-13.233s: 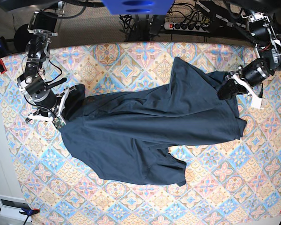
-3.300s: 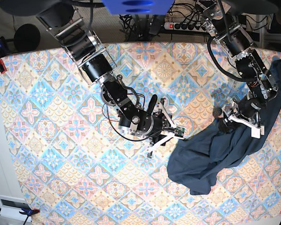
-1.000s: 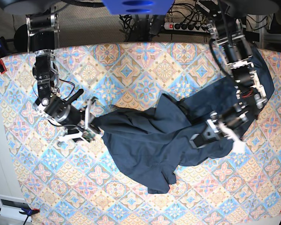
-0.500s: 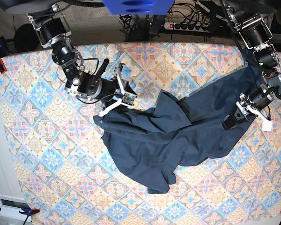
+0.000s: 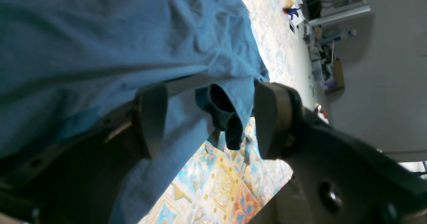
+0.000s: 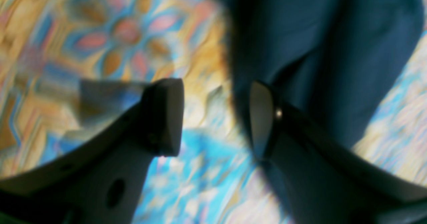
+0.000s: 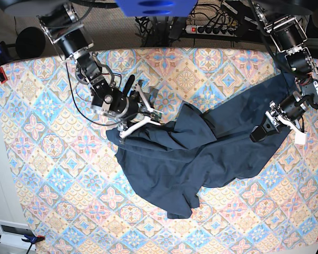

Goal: Layout the t-shirt on the table in an organized manner, then fold the t-shirt properly
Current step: 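Grasp the shirt's opposite edge with the right gripper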

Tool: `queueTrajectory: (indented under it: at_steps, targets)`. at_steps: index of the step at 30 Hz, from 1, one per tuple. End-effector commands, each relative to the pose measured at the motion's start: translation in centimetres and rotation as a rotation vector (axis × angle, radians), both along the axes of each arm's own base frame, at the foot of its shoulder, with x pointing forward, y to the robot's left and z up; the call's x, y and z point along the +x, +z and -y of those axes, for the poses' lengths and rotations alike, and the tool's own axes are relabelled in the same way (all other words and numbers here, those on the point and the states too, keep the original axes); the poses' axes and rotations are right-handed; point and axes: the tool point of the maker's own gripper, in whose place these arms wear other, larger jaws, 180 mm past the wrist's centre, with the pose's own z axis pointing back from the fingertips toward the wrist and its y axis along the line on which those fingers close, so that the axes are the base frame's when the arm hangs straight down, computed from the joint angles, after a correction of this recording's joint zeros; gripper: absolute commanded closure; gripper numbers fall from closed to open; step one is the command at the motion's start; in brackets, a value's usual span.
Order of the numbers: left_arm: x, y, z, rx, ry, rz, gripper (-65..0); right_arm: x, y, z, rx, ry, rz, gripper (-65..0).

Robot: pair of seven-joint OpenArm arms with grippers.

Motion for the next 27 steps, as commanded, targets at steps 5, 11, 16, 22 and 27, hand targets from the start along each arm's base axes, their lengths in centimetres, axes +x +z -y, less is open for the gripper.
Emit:
queueTrajectory:
  at_steps: [5, 11, 16, 22, 27]
  targets:
    - [0.2, 1.3, -0.7, 0.011, 0.008, 0.040, -39.7, 3.2, 2.5, -0.1, 0.017, -0.007, 0.074, -29.5]
    - [0.2, 1.3, -0.7, 0.011, 0.008, 0.040, -39.7, 4.5, 0.6, 1.2, -0.012, -0.034, 0.029, -29.5]
    - [0.2, 1.3, -0.8, 0.012, 0.007, 0.041, -39.7, 4.1, -2.0, 2.5, -0.051, -0.063, -0.041, -29.5]
    - [0.2, 1.3, -0.8, 0.012, 0.007, 0.041, -39.7, 6.6, -1.5, 7.1, -0.017, -0.237, -0.043, -26.5]
    - [0.2, 1.4, -0.8, 0.014, 0.008, 0.043, -39.7, 8.9, -0.2, 11.5, 0.029, -0.397, -0.024, -26.3]
